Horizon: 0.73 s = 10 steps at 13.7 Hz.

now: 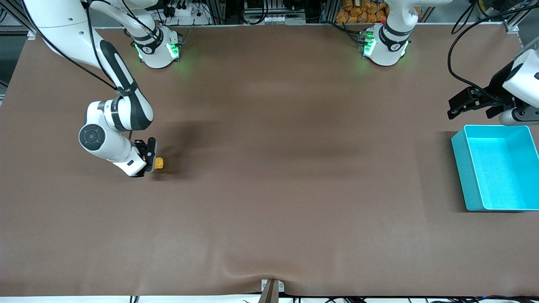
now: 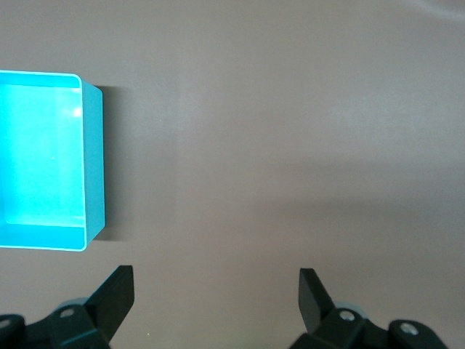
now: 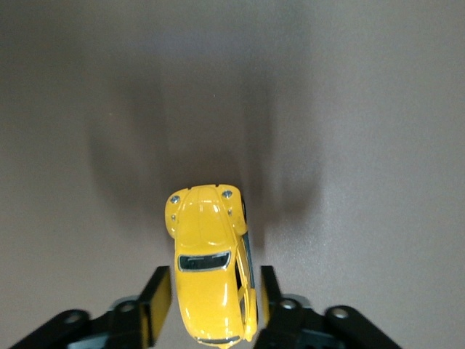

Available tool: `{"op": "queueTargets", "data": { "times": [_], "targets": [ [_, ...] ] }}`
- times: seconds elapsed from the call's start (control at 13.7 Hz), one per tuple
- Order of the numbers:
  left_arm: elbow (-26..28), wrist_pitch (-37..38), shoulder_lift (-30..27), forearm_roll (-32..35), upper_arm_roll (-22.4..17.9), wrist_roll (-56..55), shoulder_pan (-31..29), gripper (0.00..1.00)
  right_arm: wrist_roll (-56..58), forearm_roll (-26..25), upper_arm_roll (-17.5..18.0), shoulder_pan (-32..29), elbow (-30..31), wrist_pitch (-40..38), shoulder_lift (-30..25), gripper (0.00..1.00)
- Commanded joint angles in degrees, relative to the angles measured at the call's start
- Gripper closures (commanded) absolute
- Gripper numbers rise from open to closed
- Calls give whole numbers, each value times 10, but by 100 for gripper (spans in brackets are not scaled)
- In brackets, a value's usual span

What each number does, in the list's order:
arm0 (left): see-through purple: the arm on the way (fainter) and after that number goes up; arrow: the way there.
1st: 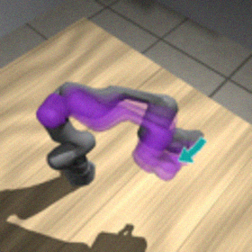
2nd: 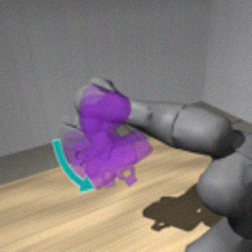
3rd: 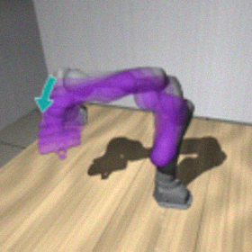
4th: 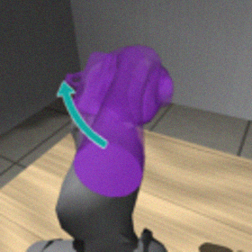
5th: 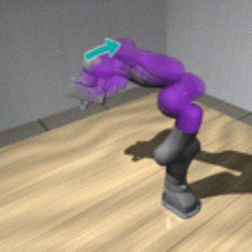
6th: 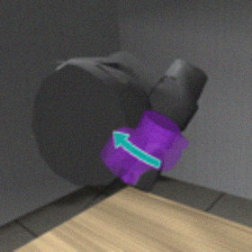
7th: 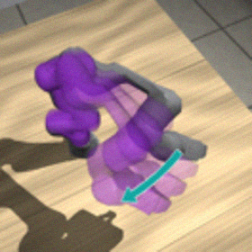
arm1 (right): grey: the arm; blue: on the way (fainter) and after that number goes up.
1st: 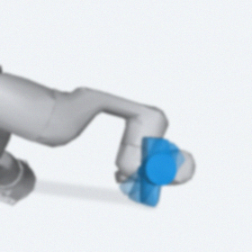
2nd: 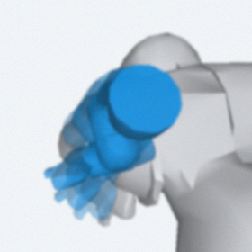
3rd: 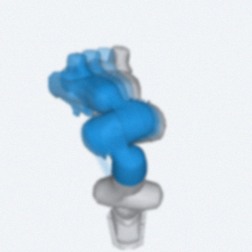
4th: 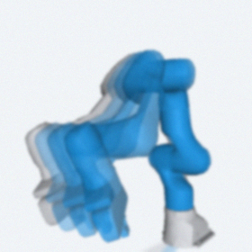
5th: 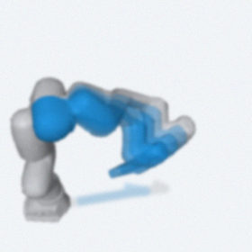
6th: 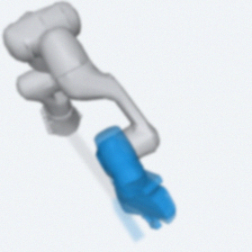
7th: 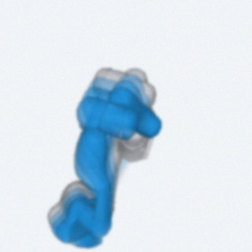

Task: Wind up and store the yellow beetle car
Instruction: 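Lower the right gripper and close it on the yellow car, then pull the held car backward along the table with the right gripper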

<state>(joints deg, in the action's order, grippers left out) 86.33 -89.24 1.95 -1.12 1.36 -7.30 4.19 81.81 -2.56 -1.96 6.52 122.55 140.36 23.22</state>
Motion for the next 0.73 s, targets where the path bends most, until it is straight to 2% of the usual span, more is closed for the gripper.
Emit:
{"op": "queueTargets", "data": {
  "times": [0.0,0.29,0.66],
  "targets": [
    [0,-1,-3,-11,-2,7,-2,0,6,-3,-3,7,-2,6,2,66],
    [0,-1,-3,-12,-2,7,-2,0,6,-4,-4,3,-1,21,12,72],
    [0,-1,-3,-13,-2,7,-3,0,19,-6,-6,-12,0,30,22,72]
  ]
}}
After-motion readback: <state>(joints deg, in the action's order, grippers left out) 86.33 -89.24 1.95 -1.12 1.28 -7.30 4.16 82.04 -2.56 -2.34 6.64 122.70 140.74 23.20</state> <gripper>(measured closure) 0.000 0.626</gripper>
